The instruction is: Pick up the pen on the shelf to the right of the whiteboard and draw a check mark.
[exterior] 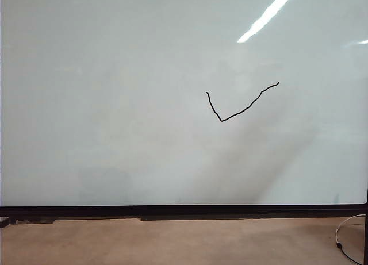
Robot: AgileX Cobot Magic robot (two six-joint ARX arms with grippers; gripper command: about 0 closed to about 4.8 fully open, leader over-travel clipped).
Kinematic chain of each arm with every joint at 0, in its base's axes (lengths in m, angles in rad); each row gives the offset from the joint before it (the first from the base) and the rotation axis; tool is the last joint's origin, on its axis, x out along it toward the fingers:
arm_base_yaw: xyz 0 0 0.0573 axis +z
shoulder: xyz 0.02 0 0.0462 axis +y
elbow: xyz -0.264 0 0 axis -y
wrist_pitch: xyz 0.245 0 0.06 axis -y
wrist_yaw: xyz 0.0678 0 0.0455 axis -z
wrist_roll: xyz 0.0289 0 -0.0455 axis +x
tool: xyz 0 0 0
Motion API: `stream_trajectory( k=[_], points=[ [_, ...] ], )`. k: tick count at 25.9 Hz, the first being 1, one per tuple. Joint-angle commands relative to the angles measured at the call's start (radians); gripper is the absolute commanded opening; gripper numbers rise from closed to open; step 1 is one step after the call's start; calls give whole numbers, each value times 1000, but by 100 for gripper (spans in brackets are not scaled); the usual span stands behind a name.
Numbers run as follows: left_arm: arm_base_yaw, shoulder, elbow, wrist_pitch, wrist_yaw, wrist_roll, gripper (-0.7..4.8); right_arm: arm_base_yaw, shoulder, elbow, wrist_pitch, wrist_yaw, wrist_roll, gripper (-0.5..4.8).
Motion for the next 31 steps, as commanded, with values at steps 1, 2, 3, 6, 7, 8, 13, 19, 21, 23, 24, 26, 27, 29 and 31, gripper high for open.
stream_trajectory(
  k=[1,2,3,6,7,8,13,19,21,23,24,26,27,29,31],
  points=[
    [0,0,3,13,1,5,-4,-12,0,4,24,-27,30,-5],
    [0,0,3,13,1,5,-4,-12,0,4,23,-27,29,-5],
    [0,0,3,13,0,5,-4,-12,0,4,23,-27,29,-4],
    [0,0,3,13,1,5,-5,-12,0,4,22,-23,29,-5],
    [0,0,3,13,1,5,-4,-12,0,4,22,-23,29,-5],
    [0,0,3,13,1,5,-4,-12,0,4,20,-23,29,-4],
    [0,0,3,13,0,5,-5,-12,0,4,-20,-23,29,-5],
    [0,0,3,13,1,5,-4,-12,0,4,-23,-23,29,-5],
    [0,0,3,13,1,5,-4,-12,0,4,-23,-23,29,-5],
    [0,0,3,13,1,5,-5,-12,0,4,-23,-23,29,-5],
    [0,0,3,13,1,4,-4,-12,0,4,-23,-23,29,-5],
    [0,0,3,13,1,5,-4,-12,0,4,-23,-23,29,-5],
    [0,0,3,13,1,5,-5,-12,0,4,-23,-23,29,-5],
    [0,0,3,13,1,5,-5,-12,0,4,-23,-23,29,-5],
    [0,0,3,13,1,5,-5,-12,0,4,-23,-23,29,-4]
  ],
)
